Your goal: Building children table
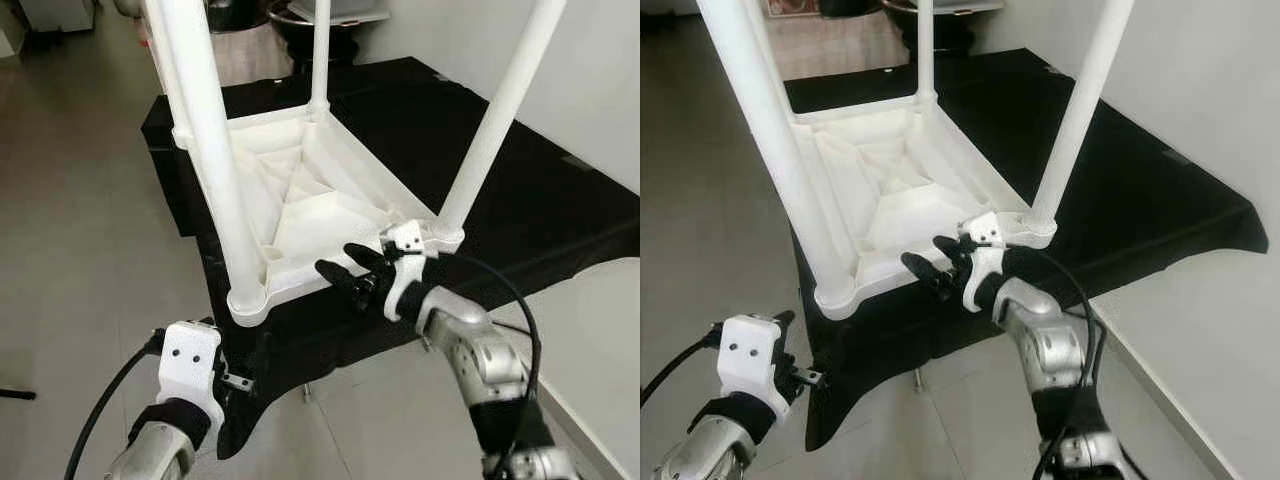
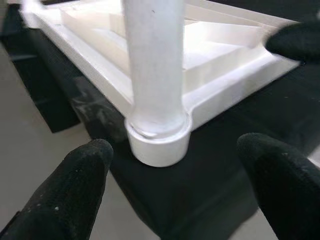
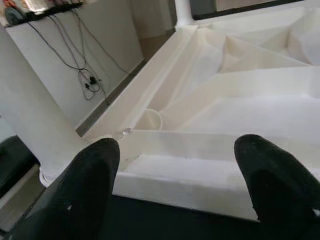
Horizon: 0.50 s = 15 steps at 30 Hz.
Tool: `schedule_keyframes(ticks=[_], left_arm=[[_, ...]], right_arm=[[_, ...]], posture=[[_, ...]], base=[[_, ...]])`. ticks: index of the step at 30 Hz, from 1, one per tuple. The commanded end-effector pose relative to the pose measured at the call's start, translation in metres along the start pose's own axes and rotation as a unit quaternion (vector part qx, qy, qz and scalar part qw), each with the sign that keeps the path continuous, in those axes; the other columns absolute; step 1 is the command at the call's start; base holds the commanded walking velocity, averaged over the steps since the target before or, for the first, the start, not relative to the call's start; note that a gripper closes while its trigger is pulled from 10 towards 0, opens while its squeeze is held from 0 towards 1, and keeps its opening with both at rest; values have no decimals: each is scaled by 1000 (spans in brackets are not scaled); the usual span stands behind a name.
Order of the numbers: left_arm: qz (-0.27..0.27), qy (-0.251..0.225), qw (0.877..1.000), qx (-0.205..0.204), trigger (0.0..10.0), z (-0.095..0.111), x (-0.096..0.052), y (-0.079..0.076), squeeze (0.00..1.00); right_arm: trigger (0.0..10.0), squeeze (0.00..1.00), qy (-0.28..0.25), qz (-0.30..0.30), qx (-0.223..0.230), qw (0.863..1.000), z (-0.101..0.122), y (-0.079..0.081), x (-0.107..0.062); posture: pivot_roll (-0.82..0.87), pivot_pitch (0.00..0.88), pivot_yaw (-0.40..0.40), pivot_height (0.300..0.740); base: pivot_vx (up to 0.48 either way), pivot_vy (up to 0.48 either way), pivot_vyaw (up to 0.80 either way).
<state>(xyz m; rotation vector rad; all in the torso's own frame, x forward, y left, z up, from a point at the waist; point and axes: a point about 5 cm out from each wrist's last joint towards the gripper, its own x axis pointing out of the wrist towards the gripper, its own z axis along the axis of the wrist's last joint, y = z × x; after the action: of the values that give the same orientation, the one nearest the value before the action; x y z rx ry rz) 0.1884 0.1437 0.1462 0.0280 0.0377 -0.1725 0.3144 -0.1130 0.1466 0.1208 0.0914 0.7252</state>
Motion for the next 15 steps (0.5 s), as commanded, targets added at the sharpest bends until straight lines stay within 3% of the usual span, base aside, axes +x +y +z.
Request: schedule_keyframes(ticks=[1,4,8,13,15], left_arm=[[25,6,1000,3,10000,-4,-1,4,0],[42,7,999,2,10000,-6,-1,7,0],[42,12,999,7,10000,-8,2,7,0],[45,6,999,6,10000,-8,7,7,0],[50,8,999,9,10000,-8,9,8,0]], right_arm=[[10000,0,-8,-7,-13,1000,0,4,-1],[10000,0,-16,-16,-14,1000,-1,4,-1],[10000,0,-21,-27,-8,999,0,1,-1],[10000,0,-15,-18,-21,999,-2,6,2],[10000,0,-16,-15,-21,1000,-3,7,3]], posture=[[26,63,-29,740],[21,59,-28,740],[22,57,-29,740],[20,50,-26,740],[28,45,-26,740]], base=[[0,0,0],[0,0,0],[0,-465,0],[0,-375,800],[0,0,800]])
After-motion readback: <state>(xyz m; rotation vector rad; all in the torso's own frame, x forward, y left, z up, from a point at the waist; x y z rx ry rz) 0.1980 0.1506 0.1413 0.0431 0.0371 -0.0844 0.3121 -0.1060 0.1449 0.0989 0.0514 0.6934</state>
